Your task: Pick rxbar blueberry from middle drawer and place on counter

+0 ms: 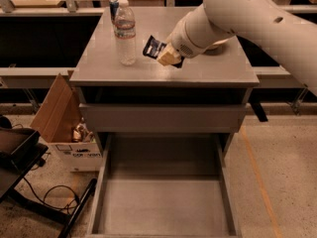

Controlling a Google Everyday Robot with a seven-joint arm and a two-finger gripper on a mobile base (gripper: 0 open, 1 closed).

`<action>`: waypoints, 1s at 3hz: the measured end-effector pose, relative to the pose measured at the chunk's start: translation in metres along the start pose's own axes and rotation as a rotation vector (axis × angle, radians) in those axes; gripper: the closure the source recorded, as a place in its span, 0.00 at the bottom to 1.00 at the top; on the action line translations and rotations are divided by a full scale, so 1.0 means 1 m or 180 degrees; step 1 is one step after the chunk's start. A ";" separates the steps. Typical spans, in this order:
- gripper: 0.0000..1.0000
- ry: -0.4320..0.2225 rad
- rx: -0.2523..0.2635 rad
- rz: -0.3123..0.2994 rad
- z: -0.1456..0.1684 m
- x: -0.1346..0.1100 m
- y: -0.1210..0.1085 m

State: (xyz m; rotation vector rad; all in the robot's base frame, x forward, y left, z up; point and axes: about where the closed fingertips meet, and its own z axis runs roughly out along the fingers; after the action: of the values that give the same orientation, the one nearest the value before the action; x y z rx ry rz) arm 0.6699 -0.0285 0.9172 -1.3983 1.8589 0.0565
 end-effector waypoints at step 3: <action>0.59 -0.0113 0.0000 0.0022 0.078 0.024 -0.035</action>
Offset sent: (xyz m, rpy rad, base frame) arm 0.1081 -0.0004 -0.0740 0.0583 -0.0212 -0.0224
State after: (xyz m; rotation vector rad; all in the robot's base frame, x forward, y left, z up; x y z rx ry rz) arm 0.7408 -0.0246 0.8630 -1.3823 1.8345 0.0842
